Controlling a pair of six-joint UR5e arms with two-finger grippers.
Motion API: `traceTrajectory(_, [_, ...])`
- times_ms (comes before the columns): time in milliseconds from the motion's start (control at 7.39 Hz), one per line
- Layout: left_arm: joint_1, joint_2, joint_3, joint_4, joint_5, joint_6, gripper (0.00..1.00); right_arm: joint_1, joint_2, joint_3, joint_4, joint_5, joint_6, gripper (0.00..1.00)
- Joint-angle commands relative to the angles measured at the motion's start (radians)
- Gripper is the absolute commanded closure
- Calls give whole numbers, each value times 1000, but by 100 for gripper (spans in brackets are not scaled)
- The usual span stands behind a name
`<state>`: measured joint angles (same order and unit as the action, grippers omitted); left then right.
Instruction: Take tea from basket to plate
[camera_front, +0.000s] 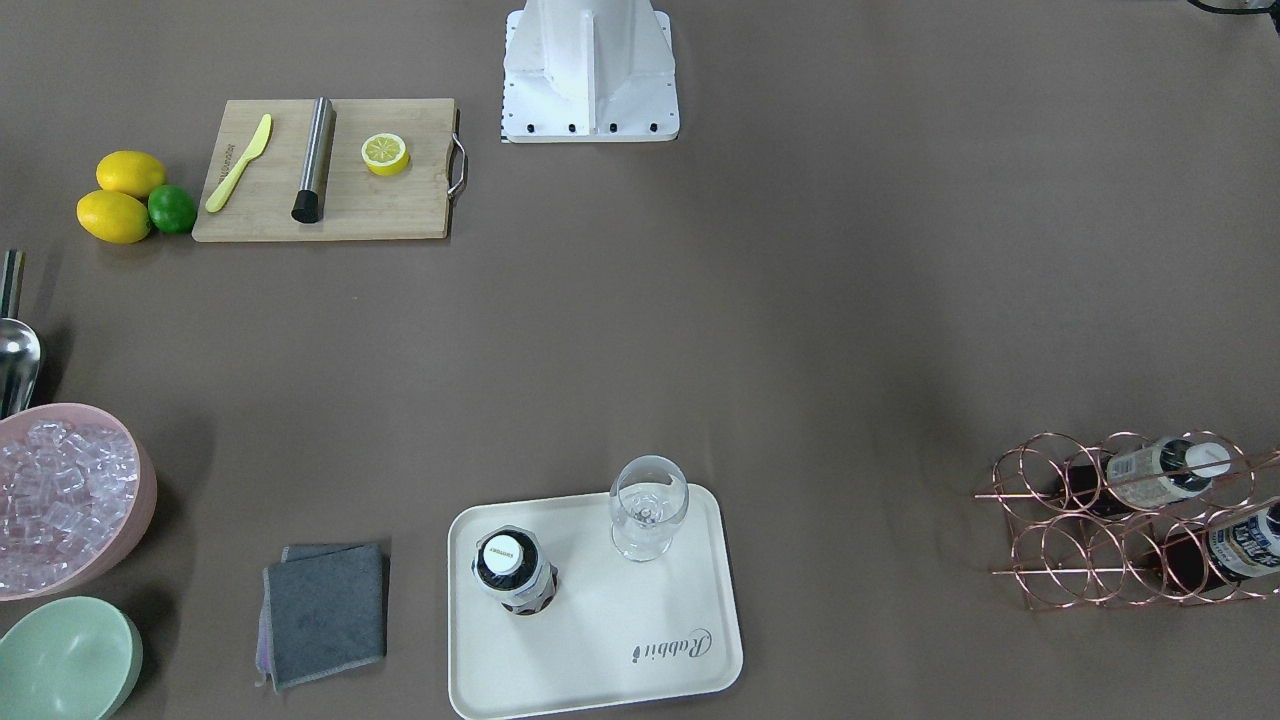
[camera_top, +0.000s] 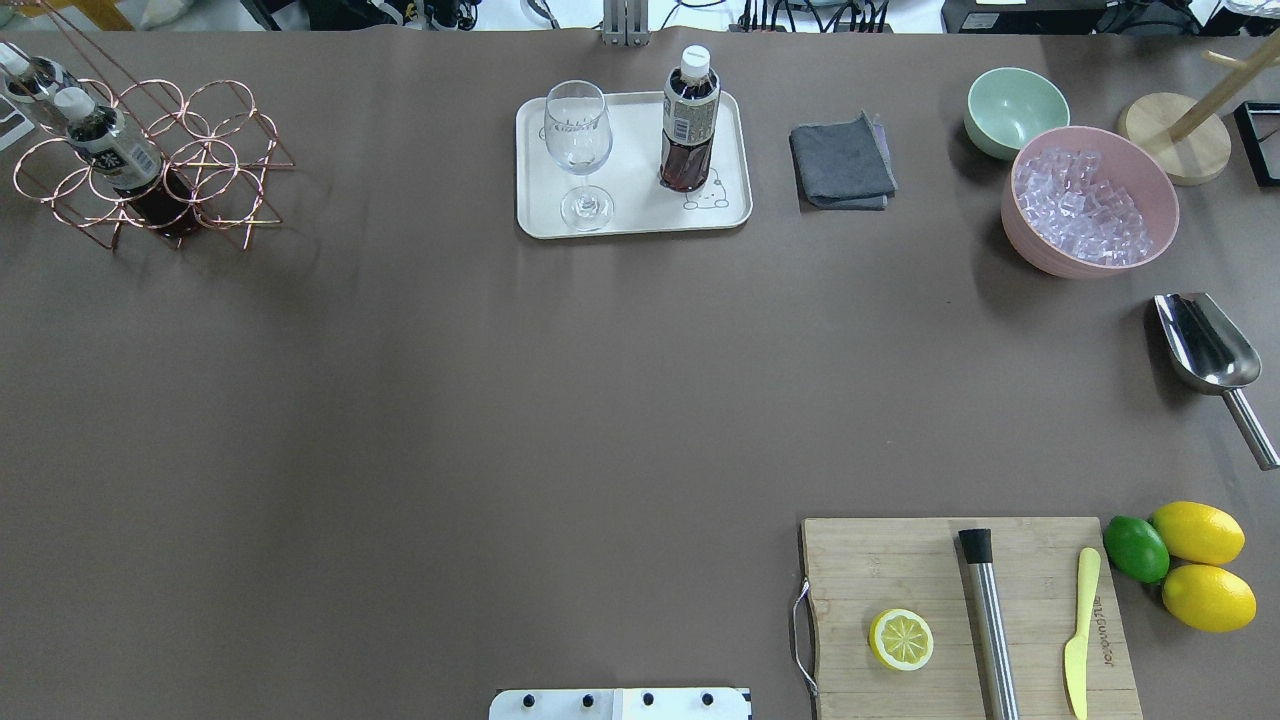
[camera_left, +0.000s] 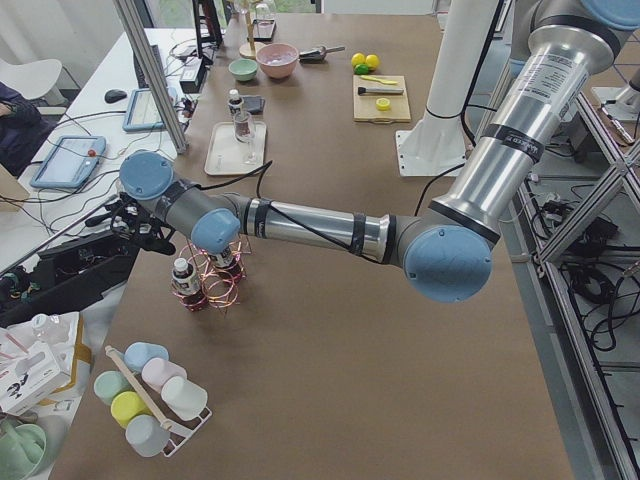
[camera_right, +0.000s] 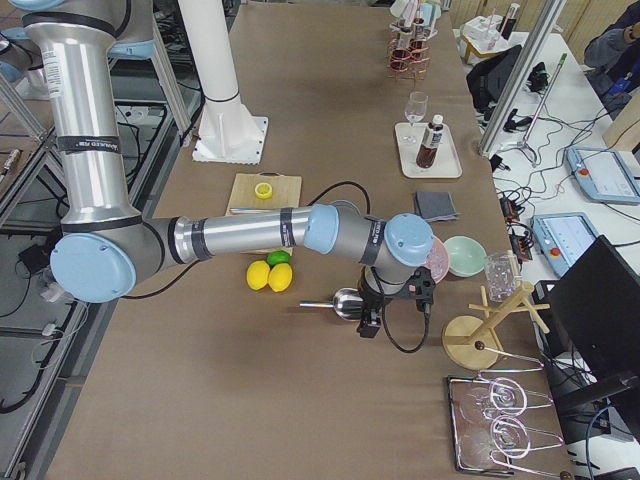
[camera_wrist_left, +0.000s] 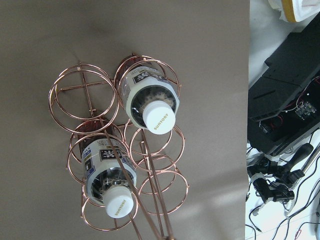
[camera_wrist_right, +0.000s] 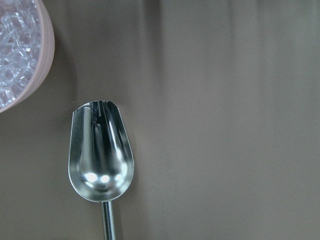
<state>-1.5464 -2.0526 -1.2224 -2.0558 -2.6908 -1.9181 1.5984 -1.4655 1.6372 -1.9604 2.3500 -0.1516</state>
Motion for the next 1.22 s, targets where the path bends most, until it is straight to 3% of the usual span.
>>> traceTrajectory(0, [-14, 92, -78, -10, -1, 115, 3, 0, 2, 3, 0, -1, 1, 1])
traceTrajectory(406, [-27, 230, -198, -10, 2, 310, 3, 0, 5, 4, 0, 0, 3, 1])
traceTrajectory(541, [-12, 273, -230, -9, 20, 452, 3, 0, 8, 6, 0, 2, 3, 1])
traceTrajectory(1082, [130, 455, -316, -12, 227, 937, 3, 0, 13, 7, 0, 2, 1, 1])
